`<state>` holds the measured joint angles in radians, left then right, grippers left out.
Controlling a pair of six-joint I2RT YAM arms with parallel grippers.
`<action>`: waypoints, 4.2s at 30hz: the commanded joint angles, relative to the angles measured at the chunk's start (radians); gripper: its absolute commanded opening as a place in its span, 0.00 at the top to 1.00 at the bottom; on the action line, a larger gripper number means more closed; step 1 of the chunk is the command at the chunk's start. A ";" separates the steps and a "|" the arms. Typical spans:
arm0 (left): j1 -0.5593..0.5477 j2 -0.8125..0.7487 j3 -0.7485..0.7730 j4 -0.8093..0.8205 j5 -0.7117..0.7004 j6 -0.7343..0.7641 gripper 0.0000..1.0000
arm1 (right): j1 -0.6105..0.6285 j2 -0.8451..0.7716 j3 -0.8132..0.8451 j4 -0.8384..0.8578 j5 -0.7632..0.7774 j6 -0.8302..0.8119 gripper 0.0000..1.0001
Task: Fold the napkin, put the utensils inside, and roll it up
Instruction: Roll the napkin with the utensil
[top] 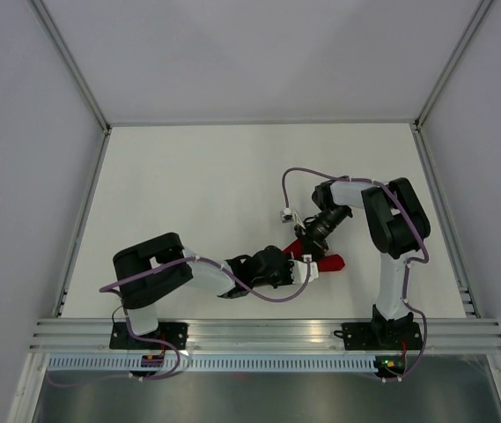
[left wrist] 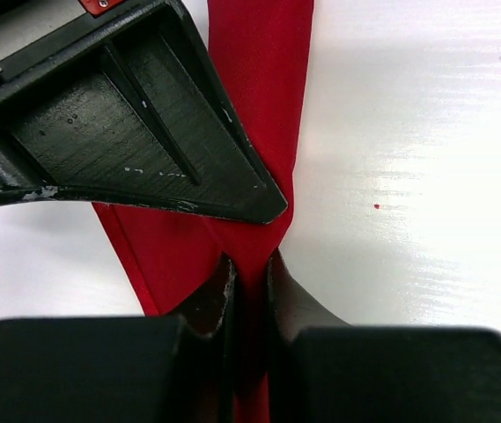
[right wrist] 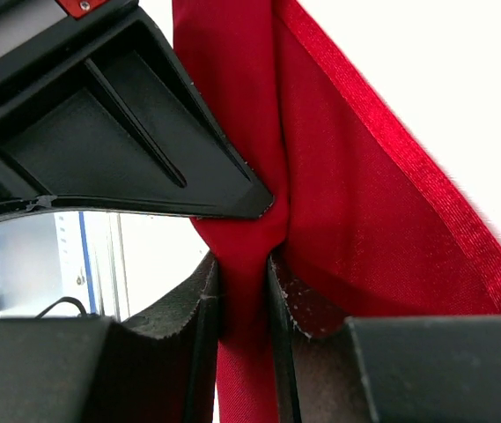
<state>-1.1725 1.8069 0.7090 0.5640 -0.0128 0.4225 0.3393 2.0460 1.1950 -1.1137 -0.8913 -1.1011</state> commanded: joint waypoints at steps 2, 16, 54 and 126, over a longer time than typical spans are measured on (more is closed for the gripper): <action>0.008 0.045 -0.002 -0.078 0.035 -0.100 0.98 | 0.004 0.016 -0.026 0.139 0.121 -0.034 0.71; 0.076 0.046 0.018 -0.153 0.255 -0.283 0.98 | -0.011 -0.401 -0.241 0.613 0.225 0.325 0.02; 0.413 0.374 0.464 -0.736 0.850 -0.537 0.98 | 0.233 -0.870 -0.735 0.977 0.436 0.257 0.11; -0.013 -0.028 -0.075 0.088 -0.162 0.105 0.24 | 0.095 -0.058 -0.100 0.210 0.199 0.001 1.00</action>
<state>-1.1816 1.7470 0.6033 0.6853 -0.1566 0.4328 0.4358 1.9072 1.1255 -0.8669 -0.8104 -1.0245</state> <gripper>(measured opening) 0.757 0.259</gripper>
